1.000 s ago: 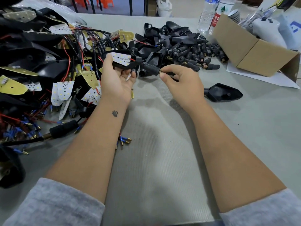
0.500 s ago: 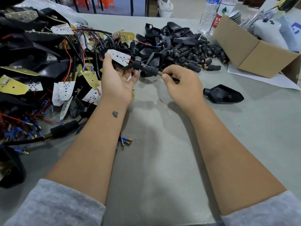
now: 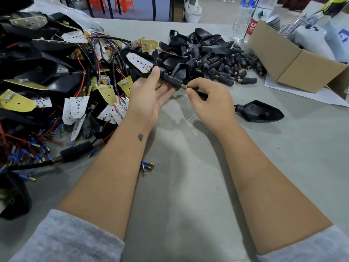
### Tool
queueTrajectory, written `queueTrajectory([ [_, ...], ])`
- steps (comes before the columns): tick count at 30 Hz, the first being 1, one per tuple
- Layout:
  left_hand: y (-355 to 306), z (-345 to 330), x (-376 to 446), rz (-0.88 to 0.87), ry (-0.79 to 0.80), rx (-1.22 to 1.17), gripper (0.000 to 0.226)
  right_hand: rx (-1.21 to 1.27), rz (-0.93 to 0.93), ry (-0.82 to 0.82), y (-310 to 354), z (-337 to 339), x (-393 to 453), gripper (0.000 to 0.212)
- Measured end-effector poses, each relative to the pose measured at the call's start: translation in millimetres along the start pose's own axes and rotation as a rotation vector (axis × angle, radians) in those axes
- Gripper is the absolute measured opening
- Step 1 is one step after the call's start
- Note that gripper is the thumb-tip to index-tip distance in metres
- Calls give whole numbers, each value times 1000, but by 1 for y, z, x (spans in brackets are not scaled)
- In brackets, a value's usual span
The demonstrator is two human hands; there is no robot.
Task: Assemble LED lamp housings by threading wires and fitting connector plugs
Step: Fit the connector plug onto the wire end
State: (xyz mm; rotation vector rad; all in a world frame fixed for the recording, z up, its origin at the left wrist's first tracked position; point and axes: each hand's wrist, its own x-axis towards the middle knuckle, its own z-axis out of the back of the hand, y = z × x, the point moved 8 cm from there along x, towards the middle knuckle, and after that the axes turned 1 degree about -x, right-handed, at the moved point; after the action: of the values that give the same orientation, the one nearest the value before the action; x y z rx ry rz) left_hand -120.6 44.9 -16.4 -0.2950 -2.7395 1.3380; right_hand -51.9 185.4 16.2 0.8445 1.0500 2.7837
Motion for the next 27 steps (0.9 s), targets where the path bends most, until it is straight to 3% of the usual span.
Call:
queueTrajectory([
  [10,-1,8,3,21,-80,-49,13,20,15,-24,2,2,0,10],
  [19,2,5,-1,96,-50,-87,15,-42,-9,-64,2,6,-1,12],
  [27,3,-5,-8,141,58,-45,27,-51,36,38,3,-5,0,12],
])
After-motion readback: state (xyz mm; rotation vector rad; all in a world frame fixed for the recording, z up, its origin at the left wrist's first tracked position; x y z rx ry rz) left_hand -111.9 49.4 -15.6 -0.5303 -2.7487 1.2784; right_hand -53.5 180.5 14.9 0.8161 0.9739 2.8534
